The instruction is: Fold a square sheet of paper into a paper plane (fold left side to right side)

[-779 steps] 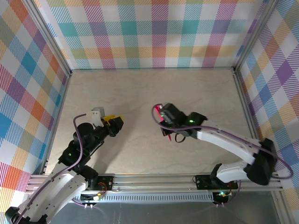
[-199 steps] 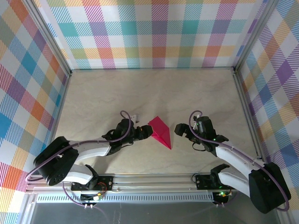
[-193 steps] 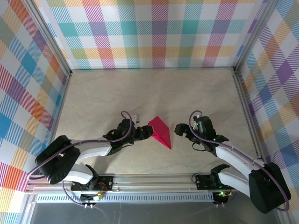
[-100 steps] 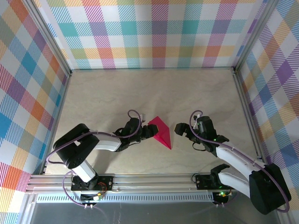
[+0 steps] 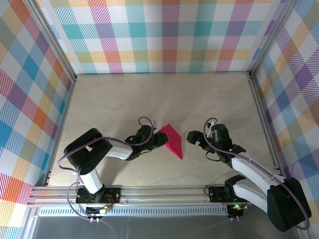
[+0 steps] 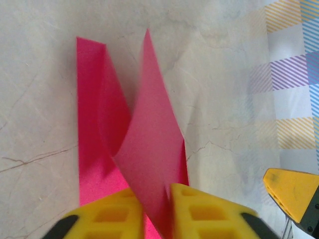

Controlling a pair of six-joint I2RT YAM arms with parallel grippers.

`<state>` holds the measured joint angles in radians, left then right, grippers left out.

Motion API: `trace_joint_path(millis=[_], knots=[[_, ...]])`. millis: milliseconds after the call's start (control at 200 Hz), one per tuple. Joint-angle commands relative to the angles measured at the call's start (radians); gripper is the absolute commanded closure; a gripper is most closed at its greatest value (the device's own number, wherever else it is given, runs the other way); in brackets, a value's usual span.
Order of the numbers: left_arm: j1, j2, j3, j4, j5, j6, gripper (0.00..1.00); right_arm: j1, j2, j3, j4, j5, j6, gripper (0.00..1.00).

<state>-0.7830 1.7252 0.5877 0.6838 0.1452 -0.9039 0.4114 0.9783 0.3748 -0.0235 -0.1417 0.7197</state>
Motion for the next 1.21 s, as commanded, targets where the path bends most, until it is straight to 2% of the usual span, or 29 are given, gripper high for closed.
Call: trace_joint_path(millis=[0,135,310,610,755,915,1200], knots=[[-0.001,-0.014,0.009,0.011,0.0,0.013,0.89,-0.006,-0.011,-0.007,0.01,-0.026,-0.018,0.01],[0.018,-0.05,-0.002,0.009,0.033,0.038,0.96,-0.011,-0.009,-0.005,0.031,-0.052,-0.029,0.01],[0.077,-0.127,-0.023,-0.003,0.135,0.095,1.0,-0.026,0.004,0.006,0.072,-0.131,-0.06,0.01],[0.23,-0.322,-0.043,-0.131,0.381,0.261,1.0,-0.071,0.126,0.077,0.229,-0.466,-0.121,0.0],[0.279,-0.405,-0.033,-0.211,0.514,0.355,1.0,-0.069,0.21,0.113,0.368,-0.649,-0.115,0.06],[0.314,-0.447,-0.03,-0.214,0.652,0.386,1.0,-0.068,0.321,0.168,0.463,-0.816,-0.088,0.15],[0.318,-0.429,-0.031,-0.141,0.775,0.362,1.0,-0.009,0.424,0.258,0.486,-0.915,-0.099,0.23]])
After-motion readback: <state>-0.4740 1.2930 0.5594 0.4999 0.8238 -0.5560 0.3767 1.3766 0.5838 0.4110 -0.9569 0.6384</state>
